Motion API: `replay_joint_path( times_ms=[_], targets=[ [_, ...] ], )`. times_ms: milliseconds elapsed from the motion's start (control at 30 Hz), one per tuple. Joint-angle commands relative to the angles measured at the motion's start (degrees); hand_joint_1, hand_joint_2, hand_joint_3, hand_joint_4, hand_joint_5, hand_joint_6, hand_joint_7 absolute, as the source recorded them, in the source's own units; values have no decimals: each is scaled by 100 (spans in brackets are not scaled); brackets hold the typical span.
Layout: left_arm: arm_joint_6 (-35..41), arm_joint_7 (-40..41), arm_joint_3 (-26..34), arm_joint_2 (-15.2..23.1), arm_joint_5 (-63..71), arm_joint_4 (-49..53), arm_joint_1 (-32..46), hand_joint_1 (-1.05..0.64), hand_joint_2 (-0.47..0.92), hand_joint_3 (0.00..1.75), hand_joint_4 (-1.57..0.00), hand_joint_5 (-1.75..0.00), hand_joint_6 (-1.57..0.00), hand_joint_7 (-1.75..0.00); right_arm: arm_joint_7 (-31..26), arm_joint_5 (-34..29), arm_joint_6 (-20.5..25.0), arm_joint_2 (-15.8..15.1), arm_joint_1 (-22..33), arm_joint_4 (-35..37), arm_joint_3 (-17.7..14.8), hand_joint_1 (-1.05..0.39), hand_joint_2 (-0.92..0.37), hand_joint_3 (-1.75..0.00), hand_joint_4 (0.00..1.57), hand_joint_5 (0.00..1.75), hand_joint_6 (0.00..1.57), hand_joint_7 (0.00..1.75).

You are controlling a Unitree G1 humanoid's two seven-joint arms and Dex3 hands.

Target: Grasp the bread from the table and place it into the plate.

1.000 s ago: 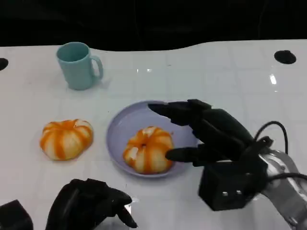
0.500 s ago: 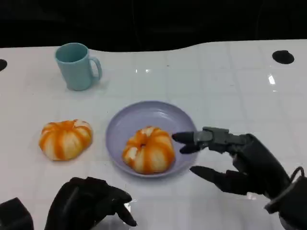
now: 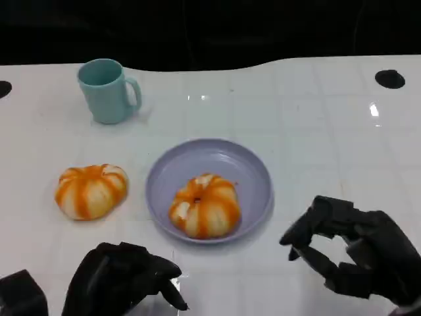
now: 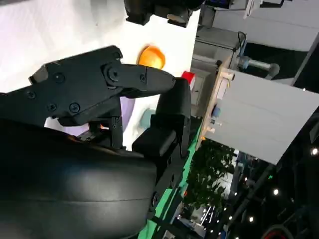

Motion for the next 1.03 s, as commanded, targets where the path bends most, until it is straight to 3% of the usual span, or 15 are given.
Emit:
replay_joint_path(
  times_ms=[33, 367, 733, 1033],
  targets=[
    [13, 33, 20, 77, 27, 0, 4, -94, 87, 0, -129, -85, -157, -1, 3, 111, 331, -105, 393, -418, -119, -30, -66, -88, 64, 170, 65, 136],
    [15, 5, 74, 64, -11, 26, -5, -93, 87, 0, -129, -85, -157, -2, -129, 320, 959, 84, 815, -745, -249, -30, -67, -85, 67, 175, 63, 148],
    [-44, -104, 171, 164, -60, 109, -7, -93, 87, 0, -128, -87, -157, -1, -136, -1, 572, 229, 671, -303, -246, -30, -71, -77, 71, 175, 61, 146],
    [-7, -266, 272, 221, -188, 216, -65, -93, 85, 0, -127, -87, -156, -1, -180, -195, 352, 362, 595, -94, -188, -31, -68, -82, 78, 175, 63, 146]
  ],
)
